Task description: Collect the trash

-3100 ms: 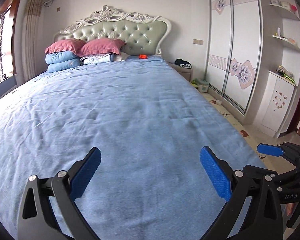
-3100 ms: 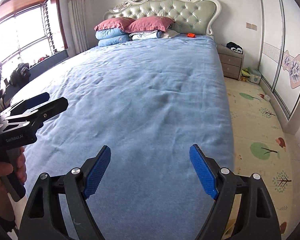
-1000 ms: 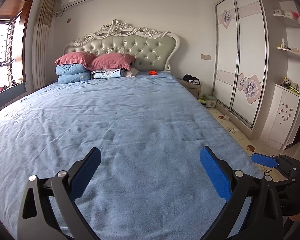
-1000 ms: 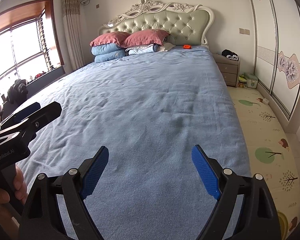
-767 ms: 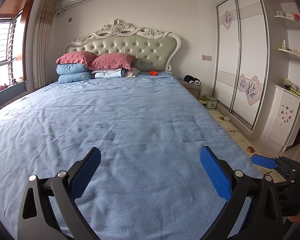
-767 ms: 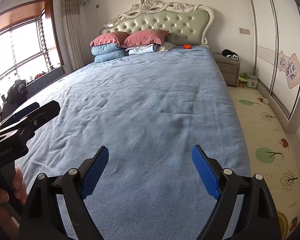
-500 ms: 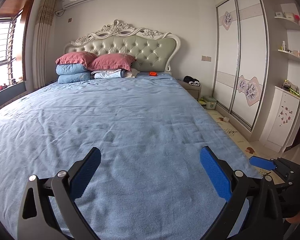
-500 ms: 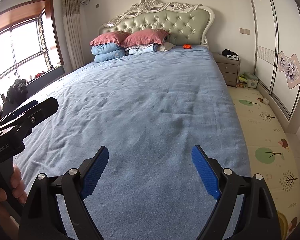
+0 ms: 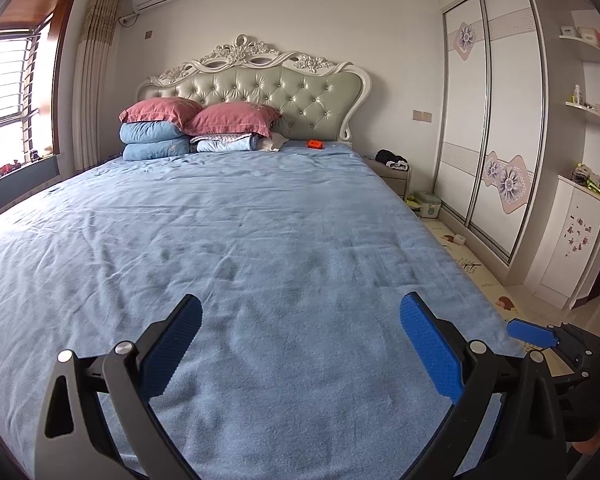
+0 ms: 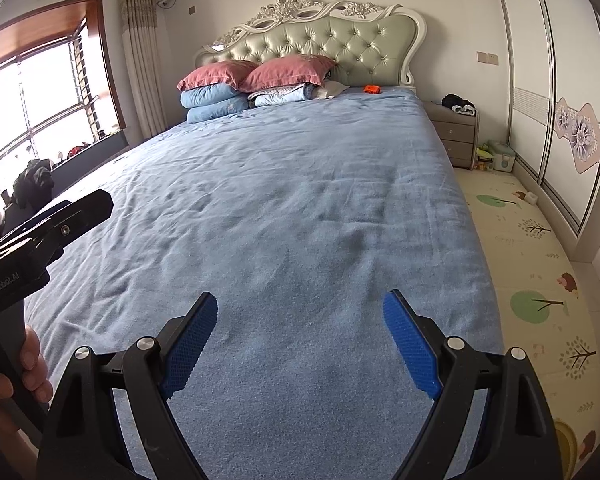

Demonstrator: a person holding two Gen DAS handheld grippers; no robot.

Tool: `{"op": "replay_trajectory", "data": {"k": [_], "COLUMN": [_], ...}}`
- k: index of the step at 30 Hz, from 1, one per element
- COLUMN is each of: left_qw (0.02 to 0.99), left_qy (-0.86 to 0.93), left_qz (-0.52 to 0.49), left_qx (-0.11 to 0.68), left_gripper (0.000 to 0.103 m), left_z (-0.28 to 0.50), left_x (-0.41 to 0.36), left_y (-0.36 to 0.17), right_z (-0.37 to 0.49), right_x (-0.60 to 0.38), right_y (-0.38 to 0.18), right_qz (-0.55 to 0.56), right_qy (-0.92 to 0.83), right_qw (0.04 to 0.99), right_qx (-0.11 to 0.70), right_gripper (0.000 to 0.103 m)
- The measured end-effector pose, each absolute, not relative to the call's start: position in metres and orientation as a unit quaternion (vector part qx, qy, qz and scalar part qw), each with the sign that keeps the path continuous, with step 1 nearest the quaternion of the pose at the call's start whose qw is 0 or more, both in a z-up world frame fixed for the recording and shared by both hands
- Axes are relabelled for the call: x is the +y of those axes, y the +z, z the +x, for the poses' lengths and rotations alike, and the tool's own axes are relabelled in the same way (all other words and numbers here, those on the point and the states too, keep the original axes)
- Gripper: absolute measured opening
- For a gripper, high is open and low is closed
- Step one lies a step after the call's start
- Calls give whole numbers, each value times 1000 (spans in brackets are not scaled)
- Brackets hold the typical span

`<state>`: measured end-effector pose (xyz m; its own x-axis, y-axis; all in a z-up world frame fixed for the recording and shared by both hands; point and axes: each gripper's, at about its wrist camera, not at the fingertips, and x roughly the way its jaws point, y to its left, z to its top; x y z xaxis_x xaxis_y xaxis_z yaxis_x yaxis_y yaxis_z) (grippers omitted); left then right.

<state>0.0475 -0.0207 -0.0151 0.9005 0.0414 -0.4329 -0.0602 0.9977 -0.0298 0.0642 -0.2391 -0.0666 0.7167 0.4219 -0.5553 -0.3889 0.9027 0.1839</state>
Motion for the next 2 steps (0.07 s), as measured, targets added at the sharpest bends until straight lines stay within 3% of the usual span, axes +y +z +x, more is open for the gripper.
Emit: {"op": "replay_trajectory", "data": {"k": [2], "left_qw": [974], "left_qy": [24], "left_qz": [-22], "left_qx": [223], "left_gripper": [99], "left_z": [48], "left_x": [-20], "left_y": [-15], "right_z": [64], "right_x": [-239], "right_y": [-66], "right_qz": [26], "right_qy": [219], "right_qw": [926], "right_qx": [306], "right_gripper": [82]}}
